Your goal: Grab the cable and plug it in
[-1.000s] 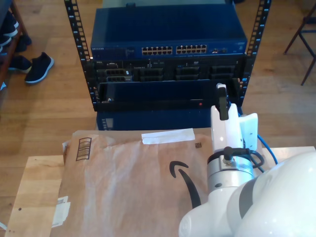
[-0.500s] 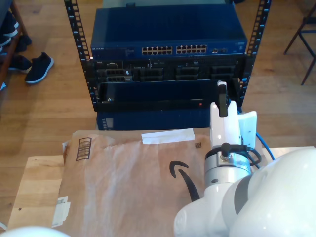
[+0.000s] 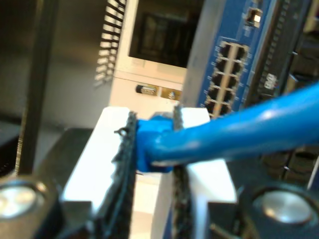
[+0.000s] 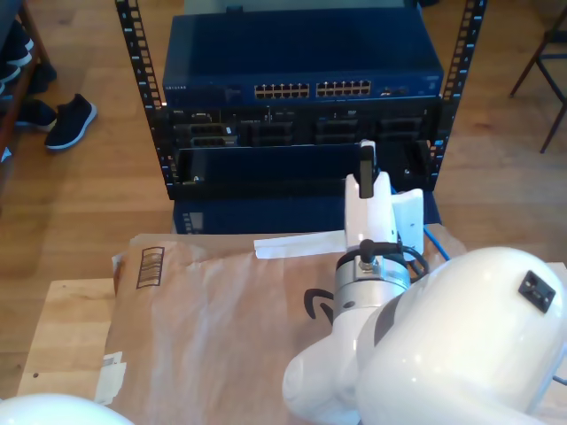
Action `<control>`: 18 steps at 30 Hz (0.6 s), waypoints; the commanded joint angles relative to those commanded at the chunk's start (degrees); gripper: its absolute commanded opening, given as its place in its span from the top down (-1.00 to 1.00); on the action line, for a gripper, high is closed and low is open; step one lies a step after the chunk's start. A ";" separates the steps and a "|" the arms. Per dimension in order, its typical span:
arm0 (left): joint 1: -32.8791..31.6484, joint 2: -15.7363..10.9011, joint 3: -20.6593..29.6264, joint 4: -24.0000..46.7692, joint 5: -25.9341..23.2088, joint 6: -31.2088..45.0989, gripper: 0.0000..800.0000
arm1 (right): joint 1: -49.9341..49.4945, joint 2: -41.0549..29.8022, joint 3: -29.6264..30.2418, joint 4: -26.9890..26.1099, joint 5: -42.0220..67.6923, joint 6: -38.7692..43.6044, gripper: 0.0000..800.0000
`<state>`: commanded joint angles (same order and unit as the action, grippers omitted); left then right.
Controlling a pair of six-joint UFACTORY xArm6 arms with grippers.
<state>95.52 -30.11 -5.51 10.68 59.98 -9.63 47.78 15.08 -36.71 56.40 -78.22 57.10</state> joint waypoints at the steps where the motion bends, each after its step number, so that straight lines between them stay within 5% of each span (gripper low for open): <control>1: 0.00 0.00 0.00 0.00 0.00 0.00 -1.00 | 0.00 -0.09 -0.18 0.18 0.53 -2.37 1.00; 13: 0.00 0.00 -0.09 0.00 0.00 0.00 -1.00 | 0.18 -0.97 -1.14 5.63 7.56 -10.73 1.00; 18: 0.00 0.00 0.00 0.00 0.00 0.00 -1.00 | 0.26 -0.79 -8.79 10.73 11.87 -18.99 1.00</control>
<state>95.52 -30.11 -5.51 10.68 59.98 -9.63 48.04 14.29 -45.51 67.12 -66.35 38.11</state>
